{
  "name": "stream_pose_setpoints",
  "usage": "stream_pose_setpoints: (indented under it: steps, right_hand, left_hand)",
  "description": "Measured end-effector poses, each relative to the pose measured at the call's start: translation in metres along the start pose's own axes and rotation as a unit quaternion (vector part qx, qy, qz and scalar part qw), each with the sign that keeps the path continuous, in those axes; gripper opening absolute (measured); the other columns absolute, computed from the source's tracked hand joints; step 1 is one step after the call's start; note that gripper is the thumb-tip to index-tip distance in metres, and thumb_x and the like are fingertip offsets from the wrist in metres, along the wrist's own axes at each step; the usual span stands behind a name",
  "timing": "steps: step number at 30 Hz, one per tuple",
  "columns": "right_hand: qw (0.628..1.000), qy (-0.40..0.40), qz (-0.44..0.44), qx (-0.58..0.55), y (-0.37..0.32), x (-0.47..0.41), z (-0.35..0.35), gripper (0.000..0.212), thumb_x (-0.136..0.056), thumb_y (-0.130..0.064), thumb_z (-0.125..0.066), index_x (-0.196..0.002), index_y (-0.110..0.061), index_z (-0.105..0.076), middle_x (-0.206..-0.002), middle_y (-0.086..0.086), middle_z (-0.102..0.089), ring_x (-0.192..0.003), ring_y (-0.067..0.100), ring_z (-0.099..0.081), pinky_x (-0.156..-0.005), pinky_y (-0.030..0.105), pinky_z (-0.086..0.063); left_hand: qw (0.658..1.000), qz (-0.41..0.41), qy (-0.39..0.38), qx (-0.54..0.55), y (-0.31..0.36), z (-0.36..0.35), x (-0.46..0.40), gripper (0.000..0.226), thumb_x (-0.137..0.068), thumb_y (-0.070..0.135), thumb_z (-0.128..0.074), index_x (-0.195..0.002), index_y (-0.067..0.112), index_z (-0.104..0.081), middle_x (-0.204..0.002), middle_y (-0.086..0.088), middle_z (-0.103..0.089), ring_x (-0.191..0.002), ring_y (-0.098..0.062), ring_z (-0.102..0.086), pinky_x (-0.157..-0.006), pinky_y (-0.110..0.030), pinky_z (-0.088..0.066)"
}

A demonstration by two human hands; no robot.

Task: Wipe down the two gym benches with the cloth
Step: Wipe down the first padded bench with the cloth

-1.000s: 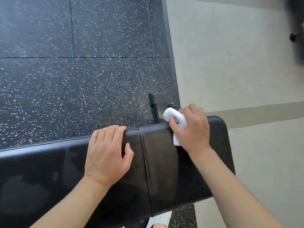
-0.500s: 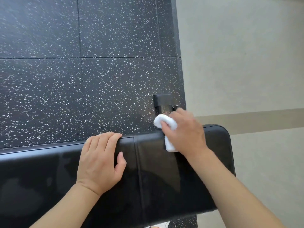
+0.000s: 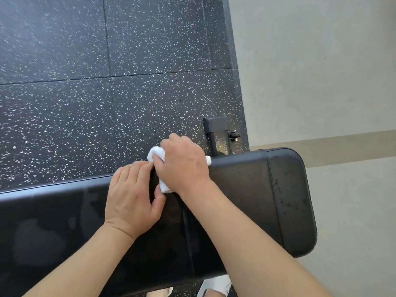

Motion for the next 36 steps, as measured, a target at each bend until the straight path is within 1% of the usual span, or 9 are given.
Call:
stream_pose_setpoints:
  steps: [6, 8, 13, 18, 21, 25, 30, 32, 36]
  right_hand:
    - [0.978, 0.187, 0.091, -0.001, 0.06, 0.066, 0.036, 0.024, -0.099, -0.029, -0.064, -0.083, -0.01, -0.063, -0.085, 0.006, -0.058, -0.075, 0.029, -0.051, -0.064, 0.045, -0.044]
    - [0.973, 0.213, 0.088, 0.007, 0.087, 0.102, 0.04, 0.019, -0.098, -0.025, -0.065, -0.088, -0.01, -0.067, -0.087, 0.007, -0.06, -0.076, 0.029, -0.051, -0.065, 0.045, -0.046]
    - [0.98, 0.168, 0.108, 0.005, 0.105, 0.2, 0.021, 0.011, -0.099, -0.027, -0.063, -0.096, -0.016, -0.065, -0.093, 0.003, -0.058, -0.078, 0.024, -0.049, -0.067, 0.041, -0.047]
    - [0.98, 0.133, 0.144, 0.018, 0.114, 0.228, 0.025, 0.007, -0.095, -0.021, -0.067, -0.092, -0.015, -0.07, -0.091, 0.004, -0.063, -0.078, 0.024, -0.053, -0.064, 0.04, -0.048]
    - [0.978, 0.178, 0.11, -0.016, 0.124, 0.22, 0.05, 0.01, -0.096, -0.018, -0.07, -0.092, -0.009, -0.07, -0.092, 0.008, -0.062, -0.079, 0.027, -0.054, -0.069, 0.042, -0.05]
    - [0.958, 0.274, 0.044, -0.073, 0.158, 0.217, 0.09, 0.015, -0.097, -0.024, -0.073, -0.101, -0.011, -0.067, -0.102, 0.006, -0.06, -0.088, 0.025, -0.054, -0.08, 0.034, -0.05]
    - [0.967, 0.248, -0.004, -0.06, 0.2, 0.25, 0.081, 0.019, -0.094, -0.021, -0.073, -0.108, -0.012, -0.064, -0.11, 0.005, -0.057, -0.095, 0.026, -0.054, -0.084, 0.035, -0.05]
    - [0.975, 0.216, -0.013, -0.049, 0.204, 0.271, 0.061, 0.02, -0.093, -0.021, -0.07, -0.11, -0.011, -0.066, -0.11, 0.005, -0.057, -0.094, 0.027, -0.052, -0.084, 0.041, -0.049]
    - [0.974, 0.223, -0.031, -0.04, 0.206, 0.275, 0.046, 0.019, -0.092, -0.019, -0.07, -0.107, -0.008, -0.069, -0.108, 0.007, -0.06, -0.088, 0.03, -0.053, -0.079, 0.045, -0.049]
  left_hand:
    - [1.0, 0.0, 0.002, -0.011, 0.005, 0.003, 0.001, 0.048, -0.09, 0.034, -0.049, -0.128, 0.007, -0.06, -0.119, -0.01, -0.061, -0.105, -0.035, -0.057, -0.099, -0.05, -0.044]
    - [1.0, 0.006, -0.002, -0.016, 0.007, 0.004, 0.002, 0.048, -0.09, 0.034, -0.047, -0.128, 0.007, -0.06, -0.119, -0.01, -0.061, -0.107, -0.036, -0.057, -0.101, -0.05, -0.043]
    - [0.998, 0.011, -0.046, -0.05, 0.015, 0.007, 0.004, 0.051, -0.092, 0.031, -0.043, -0.134, 0.006, -0.057, -0.125, -0.015, -0.061, -0.111, -0.04, -0.056, -0.105, -0.053, -0.041]
    - [0.996, -0.058, -0.06, -0.013, 0.047, 0.01, 0.007, 0.054, -0.089, 0.006, -0.046, -0.142, -0.001, -0.055, -0.139, -0.02, -0.055, -0.126, -0.044, -0.052, -0.116, -0.056, -0.039]
    - [0.992, -0.107, -0.065, 0.027, 0.082, 0.006, 0.007, 0.054, -0.088, 0.005, -0.05, -0.142, 0.002, -0.055, -0.143, -0.015, -0.052, -0.13, -0.039, -0.05, -0.119, -0.054, -0.037]
    - [0.987, -0.138, -0.062, 0.046, 0.132, -0.011, -0.016, 0.05, -0.093, 0.006, -0.054, -0.143, 0.003, -0.055, -0.145, -0.016, -0.053, -0.136, -0.037, -0.047, -0.122, -0.049, -0.032]
    - [0.994, -0.071, -0.06, 0.06, 0.187, -0.043, -0.05, 0.05, -0.101, 0.018, -0.052, -0.15, 0.012, -0.049, -0.15, -0.008, -0.052, -0.14, -0.029, -0.046, -0.121, -0.047, -0.032]
    - [0.998, -0.031, -0.046, 0.015, 0.197, -0.054, -0.049, 0.049, -0.103, 0.027, -0.047, -0.15, 0.016, -0.049, -0.147, -0.003, -0.057, -0.136, -0.025, -0.05, -0.119, -0.046, -0.032]
    - [1.0, -0.021, -0.015, -0.015, 0.197, -0.062, -0.045, 0.05, -0.099, 0.031, -0.042, -0.145, 0.016, -0.053, -0.136, -0.003, -0.063, -0.127, -0.027, -0.055, -0.115, -0.045, -0.034]
Point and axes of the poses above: each hand's wrist, its own x-axis away from the middle knuckle, its own z-axis out of the back of the hand, y = z × x, the point moved 4 cm from there along -x, towards the middle knuckle
